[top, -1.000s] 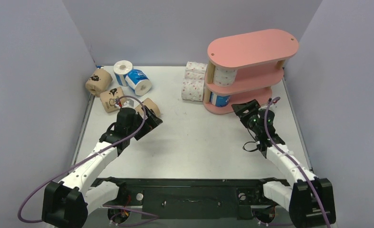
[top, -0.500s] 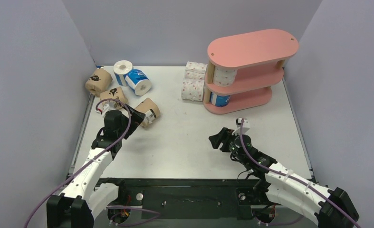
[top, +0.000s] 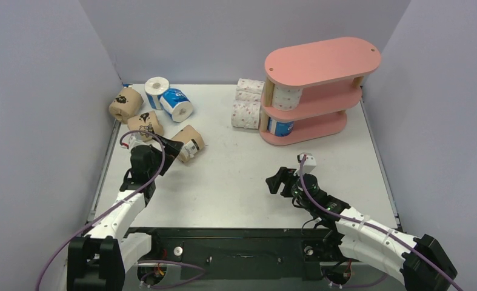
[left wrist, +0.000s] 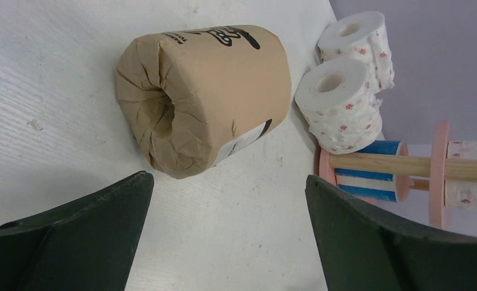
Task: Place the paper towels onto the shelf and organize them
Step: Pick up the paper towel from the center of the board.
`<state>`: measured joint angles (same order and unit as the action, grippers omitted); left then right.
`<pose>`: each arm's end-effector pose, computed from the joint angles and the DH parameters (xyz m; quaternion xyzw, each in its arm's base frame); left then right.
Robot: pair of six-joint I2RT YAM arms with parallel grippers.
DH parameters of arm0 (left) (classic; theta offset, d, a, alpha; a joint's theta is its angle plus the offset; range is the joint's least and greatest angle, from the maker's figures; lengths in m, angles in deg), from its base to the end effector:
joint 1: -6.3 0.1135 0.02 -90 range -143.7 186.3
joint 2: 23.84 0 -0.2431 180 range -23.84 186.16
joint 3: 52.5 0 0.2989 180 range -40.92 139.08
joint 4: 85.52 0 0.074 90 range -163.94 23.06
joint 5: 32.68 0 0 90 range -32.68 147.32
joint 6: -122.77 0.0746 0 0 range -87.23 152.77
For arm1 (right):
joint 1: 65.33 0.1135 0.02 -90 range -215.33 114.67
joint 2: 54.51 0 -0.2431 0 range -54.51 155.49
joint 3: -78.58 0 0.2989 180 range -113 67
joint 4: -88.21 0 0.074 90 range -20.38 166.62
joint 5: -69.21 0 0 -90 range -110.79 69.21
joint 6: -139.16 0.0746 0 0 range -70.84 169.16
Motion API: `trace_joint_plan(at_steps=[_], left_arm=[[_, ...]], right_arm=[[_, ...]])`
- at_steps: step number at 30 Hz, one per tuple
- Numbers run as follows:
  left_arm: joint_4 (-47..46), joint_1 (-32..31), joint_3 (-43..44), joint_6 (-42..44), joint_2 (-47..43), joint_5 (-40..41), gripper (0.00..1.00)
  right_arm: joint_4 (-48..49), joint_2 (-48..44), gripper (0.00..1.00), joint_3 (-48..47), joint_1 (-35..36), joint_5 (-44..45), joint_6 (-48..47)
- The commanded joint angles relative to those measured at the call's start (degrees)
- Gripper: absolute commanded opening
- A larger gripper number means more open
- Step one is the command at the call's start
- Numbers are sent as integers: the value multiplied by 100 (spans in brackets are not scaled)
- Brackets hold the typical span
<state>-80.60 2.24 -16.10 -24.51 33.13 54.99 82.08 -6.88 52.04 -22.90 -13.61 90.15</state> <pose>0.3004 -0.0244 0.1484 -0.3690 0.7608 -0.2870 0.4502 0.2031 0.1730 0.1178 0.0219 0.8523 0.3060 0.4236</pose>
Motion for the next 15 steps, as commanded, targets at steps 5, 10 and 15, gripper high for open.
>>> trace_joint_plan(at_steps=[5, 10, 15], left_arm=[[-799, 60, 81, -165, 582, 399, 98], [-1256, 71, 42, -277, 994, 566, 98], [-1917, 69, -101, -525, 1354, 674, 92]], right_arm=[[336, -164, 71, 33, 32, 73, -205], [299, -230, 71, 29, 30, 98, -247], [280, -257, 70, 33, 28, 107, -256]])
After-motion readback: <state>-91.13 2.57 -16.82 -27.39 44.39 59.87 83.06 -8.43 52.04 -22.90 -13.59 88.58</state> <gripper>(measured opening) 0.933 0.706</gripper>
